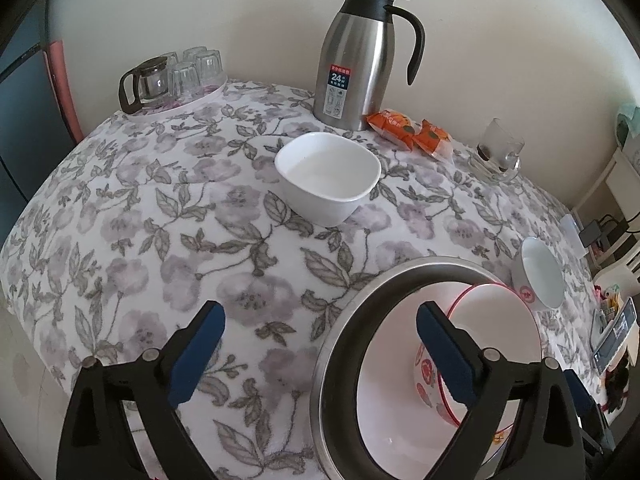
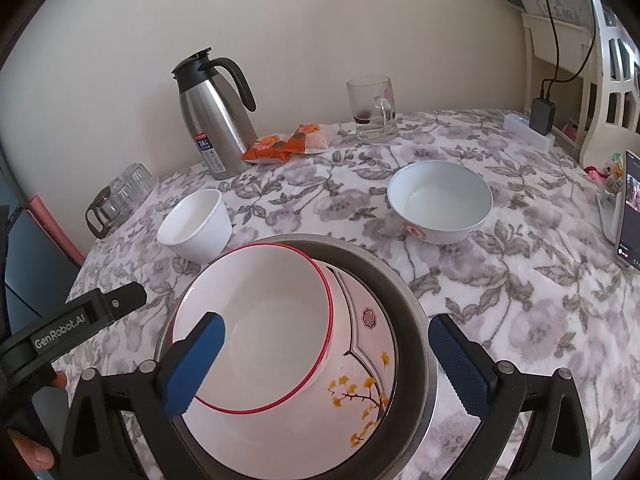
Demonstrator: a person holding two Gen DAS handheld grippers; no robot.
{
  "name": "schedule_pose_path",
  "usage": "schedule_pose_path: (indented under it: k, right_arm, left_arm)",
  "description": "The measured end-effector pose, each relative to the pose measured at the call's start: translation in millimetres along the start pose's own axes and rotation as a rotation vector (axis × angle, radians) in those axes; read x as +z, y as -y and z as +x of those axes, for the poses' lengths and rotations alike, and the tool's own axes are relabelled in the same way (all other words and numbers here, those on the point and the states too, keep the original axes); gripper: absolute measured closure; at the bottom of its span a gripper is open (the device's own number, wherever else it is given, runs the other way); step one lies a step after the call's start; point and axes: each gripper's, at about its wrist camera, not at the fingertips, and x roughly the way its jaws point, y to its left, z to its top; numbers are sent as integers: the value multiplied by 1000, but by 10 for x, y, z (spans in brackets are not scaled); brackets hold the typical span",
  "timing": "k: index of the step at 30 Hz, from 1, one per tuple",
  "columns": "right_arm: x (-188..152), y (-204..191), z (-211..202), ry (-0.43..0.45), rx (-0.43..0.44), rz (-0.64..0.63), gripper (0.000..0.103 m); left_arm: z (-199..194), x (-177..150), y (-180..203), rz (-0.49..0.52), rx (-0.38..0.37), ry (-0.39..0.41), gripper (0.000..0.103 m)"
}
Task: Organize plates and bowls
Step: 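Withdraw both tools and move them toward the square white bowl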
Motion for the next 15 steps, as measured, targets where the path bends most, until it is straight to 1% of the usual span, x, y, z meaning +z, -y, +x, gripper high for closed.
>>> schedule_pose_path:
  k: [3,7,10,15]
  right_arm:
    - [-1,0,9,-2,8,0,0]
    - [-2,4,20,-10,11,5,0]
    - [4,10,7,-4,13,8,0]
    - [24,33,32,-18,10,14,0]
  left_arm:
    - [0,27,-1,1,9,14,6]
    - [17,69,-24,-20,-20,8,6]
    - [29,104,-27,-26,-16,9,6]
    - [43,231,-80,-77,-21,25,6]
